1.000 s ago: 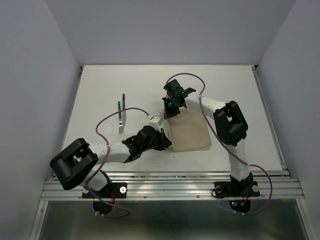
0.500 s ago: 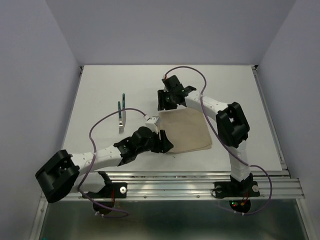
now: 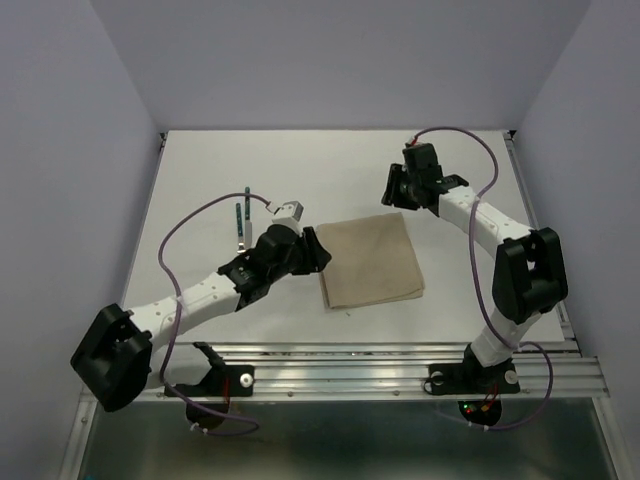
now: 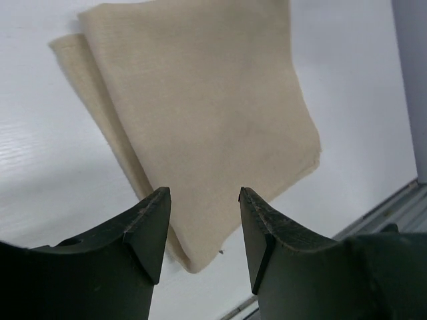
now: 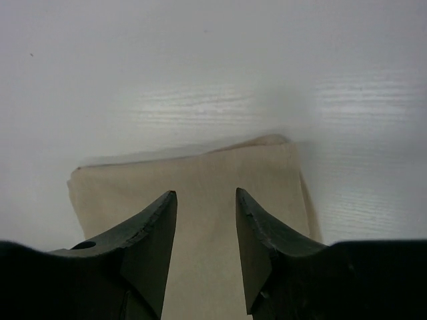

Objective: Fold the napkin into a case and place the utensils inside
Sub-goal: Turn over the upper triangle folded napkin at the center of the board, then smooth out the lower triangle-folded napkin at the center of the board.

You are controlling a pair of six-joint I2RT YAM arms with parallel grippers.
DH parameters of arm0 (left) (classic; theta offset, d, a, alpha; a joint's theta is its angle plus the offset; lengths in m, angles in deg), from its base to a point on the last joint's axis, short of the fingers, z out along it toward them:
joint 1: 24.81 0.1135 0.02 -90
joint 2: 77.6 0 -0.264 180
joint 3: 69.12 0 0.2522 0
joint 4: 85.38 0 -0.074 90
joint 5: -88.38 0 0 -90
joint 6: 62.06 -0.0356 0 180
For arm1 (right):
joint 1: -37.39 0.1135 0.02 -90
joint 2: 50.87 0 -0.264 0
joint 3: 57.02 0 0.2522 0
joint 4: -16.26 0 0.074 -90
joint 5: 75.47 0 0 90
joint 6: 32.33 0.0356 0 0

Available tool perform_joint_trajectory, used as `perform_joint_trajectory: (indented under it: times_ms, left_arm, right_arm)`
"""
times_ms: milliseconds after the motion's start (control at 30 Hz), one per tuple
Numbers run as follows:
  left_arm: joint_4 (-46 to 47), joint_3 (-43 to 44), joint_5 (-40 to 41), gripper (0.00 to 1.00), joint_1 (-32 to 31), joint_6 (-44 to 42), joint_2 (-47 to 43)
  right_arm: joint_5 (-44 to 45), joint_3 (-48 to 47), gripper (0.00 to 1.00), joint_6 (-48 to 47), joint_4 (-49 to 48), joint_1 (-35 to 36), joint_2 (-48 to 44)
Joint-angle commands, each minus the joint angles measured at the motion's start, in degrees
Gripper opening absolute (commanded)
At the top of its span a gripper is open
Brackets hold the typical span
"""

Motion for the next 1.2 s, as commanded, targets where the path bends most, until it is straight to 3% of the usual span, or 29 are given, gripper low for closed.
perform_joint_trajectory:
  times_ms: [0,100,233,600,1167]
  left_arm:
    - [-3.4,7.03,1.67,0.57,4.59,1.46,5.66]
    - [-7.87,10.99,2.81,0.56,7.84,3.3,11.55]
    - [-9.04,15.22,0.27,0.4,12.07,3.83,17.62]
    - [-9.82,24.18,-6.33,0.15,17.78,1.37,31.24]
    - [-7.45,26.91,-10.2,0.12,20.34,0.58,41.26]
  right_arm:
    - [0.17,7.08,0.45,0.32,-1.61,1.06,-2.62]
    - [-0.09,9.48,0.42,0.67,-2.05,0.53,-4.12]
    - [-3.96,11.5,0.41,0.67,-3.71,0.53,-5.0]
    - [-1.41,4.74,0.45,2.69,-4.16,11.95,0.97]
    - [-1.59,-10.91,0.5,3.66,-1.87,19.08,17.23]
